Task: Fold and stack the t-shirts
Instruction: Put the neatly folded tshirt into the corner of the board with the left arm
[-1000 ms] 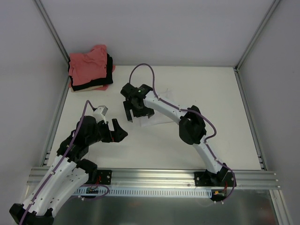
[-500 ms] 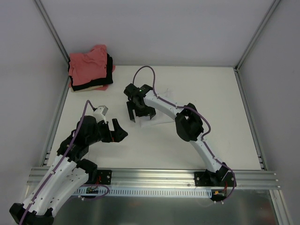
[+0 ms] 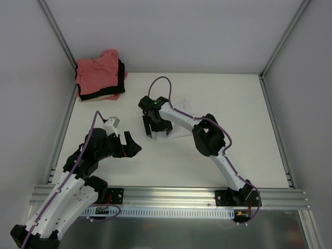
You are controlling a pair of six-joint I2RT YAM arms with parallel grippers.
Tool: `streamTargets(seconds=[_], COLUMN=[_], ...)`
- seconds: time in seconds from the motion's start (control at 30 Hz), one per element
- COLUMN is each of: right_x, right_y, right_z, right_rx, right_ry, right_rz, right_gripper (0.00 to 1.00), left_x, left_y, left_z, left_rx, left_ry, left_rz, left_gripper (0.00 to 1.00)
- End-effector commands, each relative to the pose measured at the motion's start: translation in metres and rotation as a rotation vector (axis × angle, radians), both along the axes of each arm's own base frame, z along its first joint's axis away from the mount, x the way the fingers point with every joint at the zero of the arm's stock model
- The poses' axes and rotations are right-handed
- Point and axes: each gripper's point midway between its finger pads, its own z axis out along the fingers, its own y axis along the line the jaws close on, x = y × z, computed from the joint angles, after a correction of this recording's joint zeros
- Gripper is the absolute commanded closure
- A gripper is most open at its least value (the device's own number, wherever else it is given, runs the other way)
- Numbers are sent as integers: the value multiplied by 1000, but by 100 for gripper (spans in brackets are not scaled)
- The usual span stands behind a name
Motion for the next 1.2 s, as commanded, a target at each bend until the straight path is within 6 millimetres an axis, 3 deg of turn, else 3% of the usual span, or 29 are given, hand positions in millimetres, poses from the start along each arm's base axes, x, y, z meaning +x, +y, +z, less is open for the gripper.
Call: streamTargets(seconds=[0.0,0.17,0.27,0.3,0.43,0.6,0.83,1.07,1.1,1.17], right_x=[-4,-4,-6,-6,-8,-9,-12,-16,-16,-16], right_y=[-1,-5,-7,-9,-13,-17,-21,-20,-20,-20], right_z=[-4,-11,-14,-16,-14,7,31,40,41,43], right_rx=[-2,-17,-24,-29,-23,-2,34,61,65,69], right_ry=[12,18,27,31,23,-6,-32,-33,-33,-34], right_rz=[-10,-22,-31,-32,-34,-34,-31,-31,-31,-31], right_gripper=[16,44,64,77,98,99,99,100,99,99], left_x=[2,2,2,2,3,9,37,72,82,88], left_y=[0,0,0,0,1,4,-22,-40,-44,-43], left_z=[1,2,2,1,-1,-18,-57,-64,-51,-51], left_rx=[6,9,9,9,15,46,-74,-242,-288,-340], left_ry=[-24,-26,-28,-24,-19,35,87,30,-34,-45], left_rz=[-6,-6,-4,-4,5,48,66,124,126,165], left_gripper=[1,1,1,1,1,1,1,1,1,1])
